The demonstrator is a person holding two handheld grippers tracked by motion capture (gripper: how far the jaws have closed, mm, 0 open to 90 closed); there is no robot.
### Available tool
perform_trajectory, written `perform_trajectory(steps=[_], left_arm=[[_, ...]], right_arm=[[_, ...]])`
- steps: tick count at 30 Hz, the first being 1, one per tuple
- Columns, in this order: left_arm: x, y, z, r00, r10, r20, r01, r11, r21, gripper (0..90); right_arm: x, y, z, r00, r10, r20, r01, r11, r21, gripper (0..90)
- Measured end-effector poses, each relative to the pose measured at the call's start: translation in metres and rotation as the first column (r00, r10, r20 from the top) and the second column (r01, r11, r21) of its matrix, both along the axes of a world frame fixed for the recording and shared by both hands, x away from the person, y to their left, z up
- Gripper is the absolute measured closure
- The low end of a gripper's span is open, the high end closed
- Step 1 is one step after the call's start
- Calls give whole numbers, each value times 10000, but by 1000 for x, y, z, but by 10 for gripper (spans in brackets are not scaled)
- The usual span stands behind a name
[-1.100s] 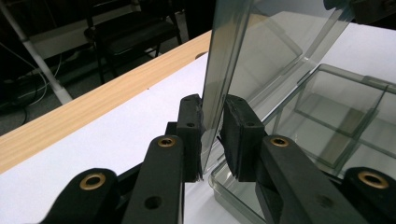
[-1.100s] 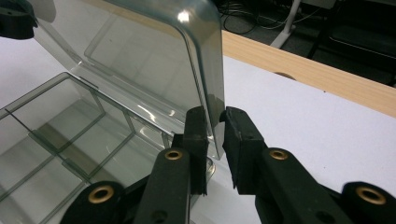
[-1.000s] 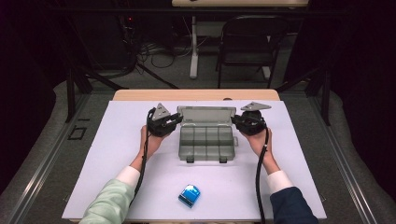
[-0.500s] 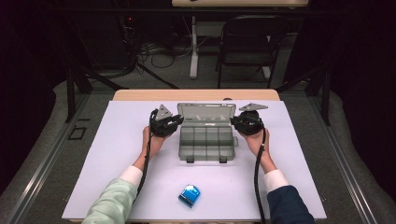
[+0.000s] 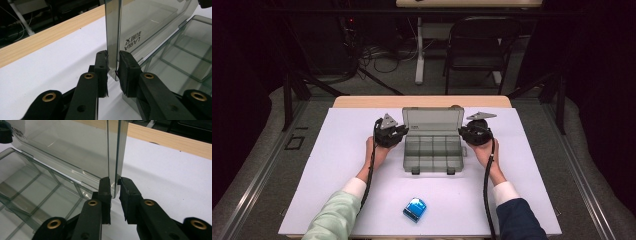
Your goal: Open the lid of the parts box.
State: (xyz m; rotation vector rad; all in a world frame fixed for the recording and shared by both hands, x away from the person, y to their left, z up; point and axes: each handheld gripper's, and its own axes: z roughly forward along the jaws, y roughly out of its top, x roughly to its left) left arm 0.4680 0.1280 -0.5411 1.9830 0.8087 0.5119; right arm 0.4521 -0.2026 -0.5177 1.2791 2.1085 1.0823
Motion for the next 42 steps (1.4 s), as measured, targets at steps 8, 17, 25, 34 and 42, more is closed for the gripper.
perform_trajectory(steps=[8,17,25,34,42], left_arm=[[2,0,-4,9999,76,-141,-73,9998,204,776],[4,1,-6,9995,130,-276,-127,9999,109,769],[5,1,-7,9992,182,-361,-184,9998,-27,768],[7,-1,-8,9985,377,-397,-378,9993,-24,744],[6,7,-4,9942,981,-432,-973,9951,185,467]], right_arm=[[3,1,-6,9998,-61,-183,60,10000,-34,790],[5,1,-9,9996,-200,-217,198,9997,-107,788],[7,0,-12,9992,-346,-184,345,9994,-19,787],[8,0,-13,9990,-426,-145,427,9991,11,773],[5,-2,-11,9994,-322,-145,323,9994,79,688]])
